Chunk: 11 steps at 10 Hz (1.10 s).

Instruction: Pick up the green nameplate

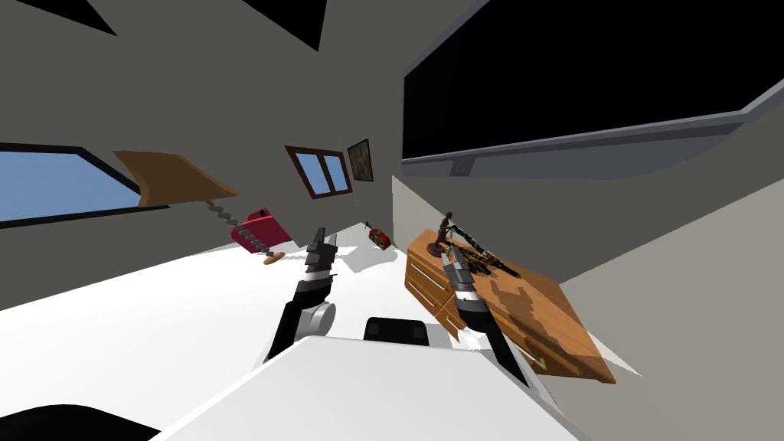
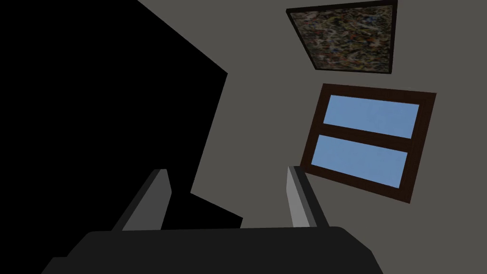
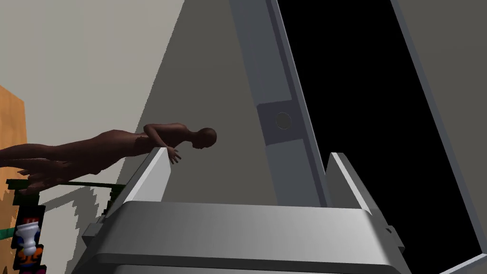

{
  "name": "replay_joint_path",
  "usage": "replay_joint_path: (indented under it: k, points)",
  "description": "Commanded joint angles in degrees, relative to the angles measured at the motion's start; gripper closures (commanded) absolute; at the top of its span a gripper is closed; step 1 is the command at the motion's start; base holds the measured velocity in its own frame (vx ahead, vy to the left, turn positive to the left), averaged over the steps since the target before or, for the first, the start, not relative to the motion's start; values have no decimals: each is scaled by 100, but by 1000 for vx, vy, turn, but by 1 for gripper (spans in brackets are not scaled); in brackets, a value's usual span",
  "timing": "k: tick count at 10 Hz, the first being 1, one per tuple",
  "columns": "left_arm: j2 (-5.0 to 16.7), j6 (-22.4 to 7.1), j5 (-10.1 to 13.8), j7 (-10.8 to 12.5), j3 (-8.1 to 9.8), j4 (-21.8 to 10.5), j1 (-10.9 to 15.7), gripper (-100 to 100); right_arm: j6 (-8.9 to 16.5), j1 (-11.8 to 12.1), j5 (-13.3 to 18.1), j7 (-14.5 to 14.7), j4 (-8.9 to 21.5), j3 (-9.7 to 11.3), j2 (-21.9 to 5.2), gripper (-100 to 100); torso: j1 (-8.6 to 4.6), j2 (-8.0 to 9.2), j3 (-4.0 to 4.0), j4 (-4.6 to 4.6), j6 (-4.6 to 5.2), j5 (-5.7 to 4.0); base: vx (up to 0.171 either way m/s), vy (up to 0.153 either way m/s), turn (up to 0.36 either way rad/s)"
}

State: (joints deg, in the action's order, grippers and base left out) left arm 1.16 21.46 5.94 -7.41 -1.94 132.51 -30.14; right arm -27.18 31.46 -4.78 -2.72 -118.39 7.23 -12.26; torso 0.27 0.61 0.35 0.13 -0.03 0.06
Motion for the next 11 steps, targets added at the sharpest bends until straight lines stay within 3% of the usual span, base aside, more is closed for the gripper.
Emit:
replay_joint_path:
  k: [1, 4, 11]
  points:
    - [0, 0, 0, 0, 0, 0, 0, 0, -15, 23, -11, 67, 140, 32, -170, -100, 0, 0, 0, 0, 0, 0, -94, 26, 48]
    - [1, 0, 0, 0, 1, 0, -3, 0, -173, 76, -21, 314, 707, 209, -655, -100, -26, -64, -36, -13, 3, -6, 23, 24, 75]
    - [1, 0, 0, 0, 2, 0, -3, 0, -173, 76, -21, 314, 707, 209, -655, -100, -35, -61, -33, -11, 4, -7, -3, -3, -10]
